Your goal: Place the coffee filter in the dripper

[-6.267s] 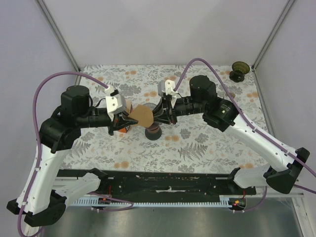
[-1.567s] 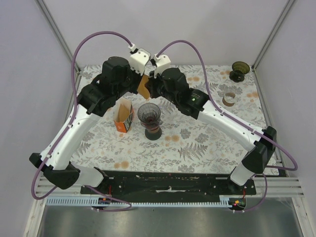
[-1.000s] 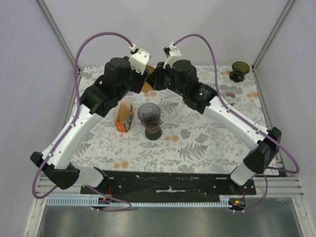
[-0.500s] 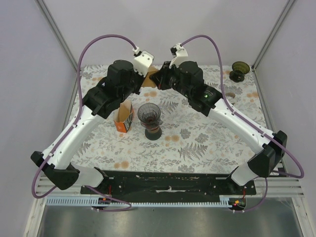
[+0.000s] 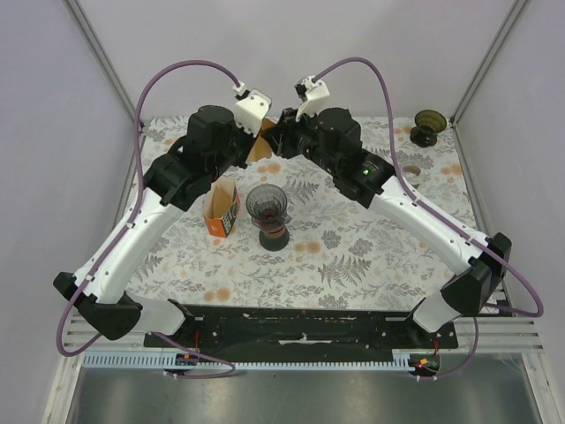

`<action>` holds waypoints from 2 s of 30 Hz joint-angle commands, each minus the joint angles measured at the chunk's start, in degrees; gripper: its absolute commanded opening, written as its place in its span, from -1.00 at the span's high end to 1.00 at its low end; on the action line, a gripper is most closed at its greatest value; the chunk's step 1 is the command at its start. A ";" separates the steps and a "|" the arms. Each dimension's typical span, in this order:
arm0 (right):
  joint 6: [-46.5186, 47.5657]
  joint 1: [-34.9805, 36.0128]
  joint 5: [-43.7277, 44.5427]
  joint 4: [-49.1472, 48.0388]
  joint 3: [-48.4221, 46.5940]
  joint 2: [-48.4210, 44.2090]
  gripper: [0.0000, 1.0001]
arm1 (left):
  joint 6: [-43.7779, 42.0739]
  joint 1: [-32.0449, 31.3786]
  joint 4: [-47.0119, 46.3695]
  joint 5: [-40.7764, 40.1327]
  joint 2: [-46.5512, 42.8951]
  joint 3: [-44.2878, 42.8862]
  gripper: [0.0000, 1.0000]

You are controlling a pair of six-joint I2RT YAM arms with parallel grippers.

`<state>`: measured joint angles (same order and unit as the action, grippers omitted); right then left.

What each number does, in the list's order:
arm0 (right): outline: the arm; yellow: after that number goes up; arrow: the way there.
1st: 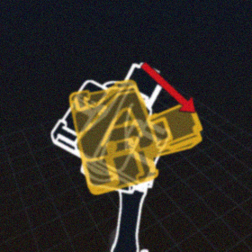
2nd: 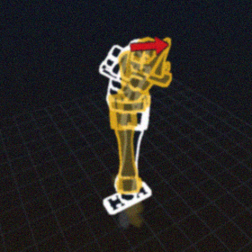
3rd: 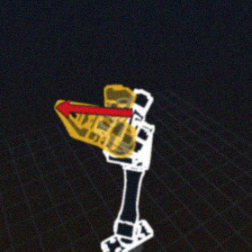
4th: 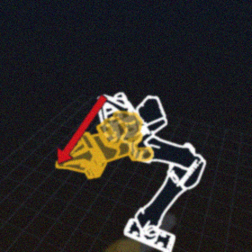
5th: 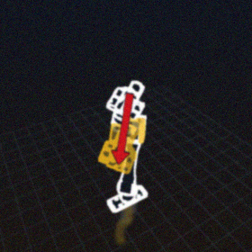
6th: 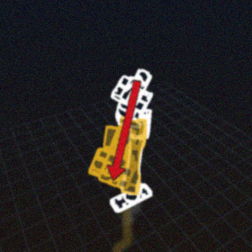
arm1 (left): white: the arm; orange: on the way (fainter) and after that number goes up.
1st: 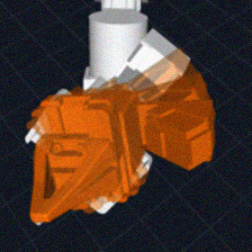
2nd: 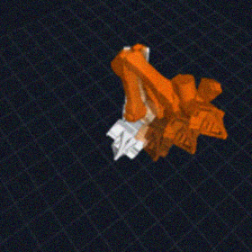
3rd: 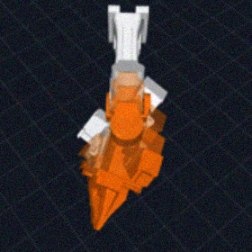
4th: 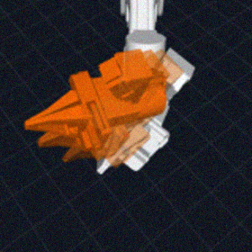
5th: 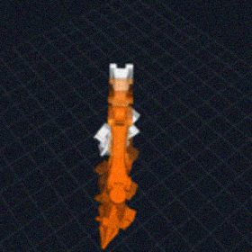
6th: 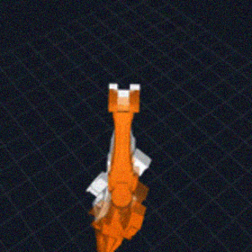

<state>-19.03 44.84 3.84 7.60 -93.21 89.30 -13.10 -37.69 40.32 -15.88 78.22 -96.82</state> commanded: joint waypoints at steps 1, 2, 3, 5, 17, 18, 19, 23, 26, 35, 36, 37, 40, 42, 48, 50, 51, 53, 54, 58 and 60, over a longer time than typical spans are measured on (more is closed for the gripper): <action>-0.22 0.51 -1.99 -3.99 -3.12 1.93 0.34 | 1.77 0.08 -0.15 1.73 0.10 -3.20 0.96; -0.83 0.69 -2.25 -4.69 -3.03 2.19 0.33 | 1.94 0.08 -0.15 1.64 0.27 -3.20 0.96; -1.18 0.77 -2.17 -5.04 -3.21 2.55 0.32 | 2.03 0.08 -0.06 1.81 0.36 -3.38 0.96; -1.54 0.95 -0.33 -5.14 -3.65 3.25 0.33 | 2.20 0.08 -0.06 2.17 0.45 -3.56 0.96; 0.74 -1.51 12.86 -3.12 3.03 -2.37 1.00 | -0.34 0.16 -0.06 -2.58 -0.69 -1.53 0.96; 0.66 -1.77 12.69 -2.68 3.38 -2.63 1.00 | -0.43 0.16 -0.06 -2.66 -0.70 -1.45 0.96; 0.92 -1.86 12.69 -1.89 3.30 -2.55 1.00 | -0.43 0.16 -0.06 -2.67 -0.61 -1.45 0.96; 2.50 -1.95 9.80 4.51 -0.47 -0.97 1.00 | -1.05 0.16 0.55 -1.10 -0.78 -1.45 0.89; 3.56 -1.95 6.11 12.76 -5.04 0.96 1.00 | -0.79 0.16 2.39 3.82 -1.40 -2.49 0.16; 2.33 -2.39 -10.41 38.86 -17.25 5.62 1.00 | 3.78 1.65 8.99 19.21 -3.86 -6.90 -0.51; 1.89 -2.30 -11.56 41.16 -18.05 6.41 1.00 | 4.40 2.01 9.17 20.35 -3.95 -6.46 -0.52; 1.37 -2.04 -12.35 42.58 -18.41 6.85 1.00 | 5.01 2.10 9.25 20.97 -3.95 -6.11 -0.53; 0.49 -0.64 -13.15 44.87 -17.97 6.86 1.00 | 6.77 2.27 9.43 22.90 -4.30 -4.70 -0.57; 0.22 0.33 -13.15 46.10 -17.97 7.12 1.00 | 7.56 2.27 9.52 23.26 -4.47 -2.86 -0.57; -0.40 2.27 -13.94 48.74 -18.32 9.49 1.00 | 8.71 2.45 8.64 20.45 -4.56 3.64 -0.48; -0.40 2.36 -13.59 48.92 -18.24 9.93 1.00 | 8.45 2.45 8.64 18.96 -4.39 5.58 -0.32; -0.22 2.36 -13.42 49.01 -17.98 10.11 1.00 | 7.92 2.45 8.73 17.65 -4.39 6.28 -0.19; 0.13 2.18 -12.98 48.83 -17.62 9.93 1.00 | 7.31 2.54 8.47 13.97 -4.65 7.34 0.09; 0.39 2.01 -13.06 48.92 -17.53 10.02 1.00 | 6.78 2.54 8.29 12.99 -5.00 7.78 0.21; 0.83 0.52 -15.17 48.04 -16.92 10.28 1.00 | 7.04 3.06 8.20 12.71 -5.53 8.92 0.87; 0.92 0.07 -15.61 46.81 -16.39 9.85 0.95 | 7.21 3.24 8.03 13.07 -5.18 9.71 0.96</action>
<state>-18.57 46.17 -9.93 55.83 -109.21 99.85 -6.44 -35.05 49.89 -1.10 74.19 -88.23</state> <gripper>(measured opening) 0.005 0.050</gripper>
